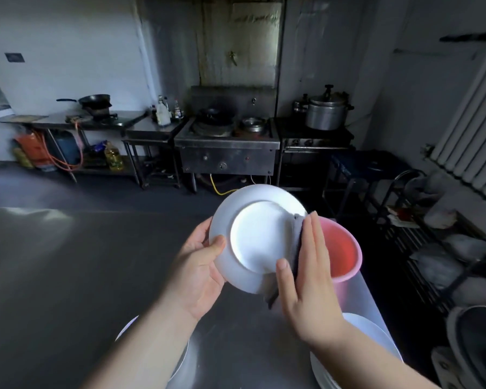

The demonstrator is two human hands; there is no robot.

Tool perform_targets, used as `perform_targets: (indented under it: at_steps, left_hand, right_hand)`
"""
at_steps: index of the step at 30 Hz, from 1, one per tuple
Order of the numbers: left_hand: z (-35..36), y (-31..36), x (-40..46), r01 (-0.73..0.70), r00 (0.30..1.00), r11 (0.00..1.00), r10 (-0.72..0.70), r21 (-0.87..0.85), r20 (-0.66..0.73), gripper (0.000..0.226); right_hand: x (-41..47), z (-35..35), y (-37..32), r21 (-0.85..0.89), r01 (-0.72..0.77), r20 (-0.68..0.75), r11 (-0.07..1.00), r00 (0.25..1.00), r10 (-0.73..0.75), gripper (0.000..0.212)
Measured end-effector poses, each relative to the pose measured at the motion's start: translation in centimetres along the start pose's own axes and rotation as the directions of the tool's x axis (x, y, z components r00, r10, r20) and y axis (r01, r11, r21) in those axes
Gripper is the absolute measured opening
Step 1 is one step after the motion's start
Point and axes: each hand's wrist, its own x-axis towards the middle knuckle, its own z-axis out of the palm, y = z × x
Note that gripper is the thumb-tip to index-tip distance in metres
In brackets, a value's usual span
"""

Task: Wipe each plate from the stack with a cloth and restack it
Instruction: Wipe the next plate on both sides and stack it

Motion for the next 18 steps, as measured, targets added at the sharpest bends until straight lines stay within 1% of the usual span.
perform_targets:
  at_steps: [3, 5, 7, 9, 11, 13, 14, 15, 16, 18]
  left_hand:
    - [0.1, -0.9, -0.4, 0.032, 0.999, 0.999, -0.032, 0.011, -0.014, 0.059]
    - [0.3, -1.1, -0.4, 0.017, 0.999, 1.000, -0.017, 0.004, -0.031, 0.053]
    - [0.8, -1.1, 0.0, -0.022, 0.999, 0.999, 0.020, -0.041, -0.048, 0.051]
    - [1.3, -1.2, 0.2, -0.032, 0.998, 0.995, 0.026, -0.093, -0.057, 0.052]
    - [1.3, -1.4, 0.0, -0.012, 1.000, 0.995, 0.010, -0.103, -0.019, 0.054]
    - [1.0, -1.4, -0.2, 0.036, 0.998, 0.998, -0.034, -0.046, 0.049, 0.058]
    - [0.8, -1.0, -0.3, 0.058, 0.996, 0.998, -0.058, -0.009, 0.068, 0.061]
    - [0.5, -0.5, -0.2, 0.081, 0.994, 0.997, -0.082, 0.016, 0.070, 0.061]
    - [0.3, 0.2, 0.0, 0.099, 0.993, 0.994, -0.101, 0.036, 0.053, 0.057]
    - [-0.1, 1.6, 0.5, 0.118, 0.993, 0.988, -0.120, 0.099, 0.014, 0.047]
  right_hand:
    - [2.3, -0.8, 0.8, -0.028, -0.058, 0.057, 0.998, 0.997, 0.059, 0.077]
    - [5.2, -2.3, 0.8, -0.040, -0.045, 0.066, 0.998, 0.997, 0.048, 0.072]
    - [6.2, -2.7, 0.3, -0.021, -0.015, 0.041, 1.000, 0.999, 0.016, 0.068]
    - [4.4, -1.6, -0.5, 0.049, -0.039, -0.013, 0.998, 0.999, 0.039, 0.068]
    - [1.6, 0.3, -0.9, 0.156, -0.090, -0.066, 0.984, 0.993, 0.101, 0.072]
    - [0.6, 0.8, -0.5, 0.229, -0.133, -0.113, 0.964, 0.980, 0.162, 0.070]
    - [1.3, 0.2, -0.1, 0.238, -0.134, -0.122, 0.962, 0.978, 0.167, 0.063]
    - [2.4, -0.6, 0.3, 0.226, -0.113, -0.109, 0.967, 0.984, 0.141, 0.054]
    - [3.5, -1.6, 0.5, 0.214, -0.076, -0.066, 0.974, 0.994, 0.092, 0.046]
    - [5.9, -3.3, 0.6, 0.211, -0.025, 0.079, 0.977, 0.997, 0.008, 0.039]
